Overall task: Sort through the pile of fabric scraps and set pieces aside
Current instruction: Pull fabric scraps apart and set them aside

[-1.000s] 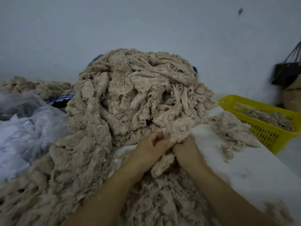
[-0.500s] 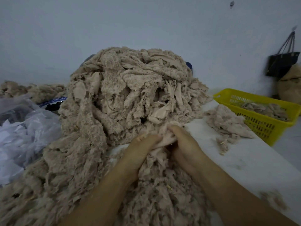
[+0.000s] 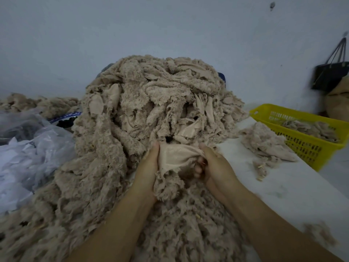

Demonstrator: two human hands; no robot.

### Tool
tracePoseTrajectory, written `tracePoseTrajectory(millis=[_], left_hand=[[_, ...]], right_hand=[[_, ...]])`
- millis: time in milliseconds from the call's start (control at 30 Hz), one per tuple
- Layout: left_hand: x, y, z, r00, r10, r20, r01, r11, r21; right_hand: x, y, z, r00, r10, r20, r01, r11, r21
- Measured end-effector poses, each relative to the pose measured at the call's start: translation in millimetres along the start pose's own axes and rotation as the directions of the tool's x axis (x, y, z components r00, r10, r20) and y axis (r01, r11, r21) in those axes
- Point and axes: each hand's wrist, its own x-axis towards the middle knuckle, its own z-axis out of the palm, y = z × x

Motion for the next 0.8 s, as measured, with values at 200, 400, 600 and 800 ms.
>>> tracePoseTrajectory(millis=[200, 400, 600, 800], left_hand=[[2.2, 3.5, -0.3, 0.997, -0.021, -0.077, 0.018, 0.999, -0.049], [7.7, 15.9, -10.8, 0.992, -0.028, -0.123, 0.002, 0.978, -0.208], [5.1, 5.8, -1.5, 0.998, -0.036, -0.046, 0.025, 0.973, -0.230], [10.0, 18.2, -10.9, 0.998, -0.018, -0.068, -0.002, 0.960, -0.280]], right_hand=[[1.7, 2.9, -2.8, 0.995, -0.019, 0.093, 0.025, 0.997, -0.067], [7.9, -15.9, -23.6, 0.962, -0.239, -0.130, 0.237, 0.971, -0.037], [-14.3, 8.3, 1.1, 0.932, -0.117, 0.343, 0.342, 0.598, -0.725], [-9.1, 16.0, -0.3, 0.874, -0.150, 0.463, 0.482, 0.401, -0.779]])
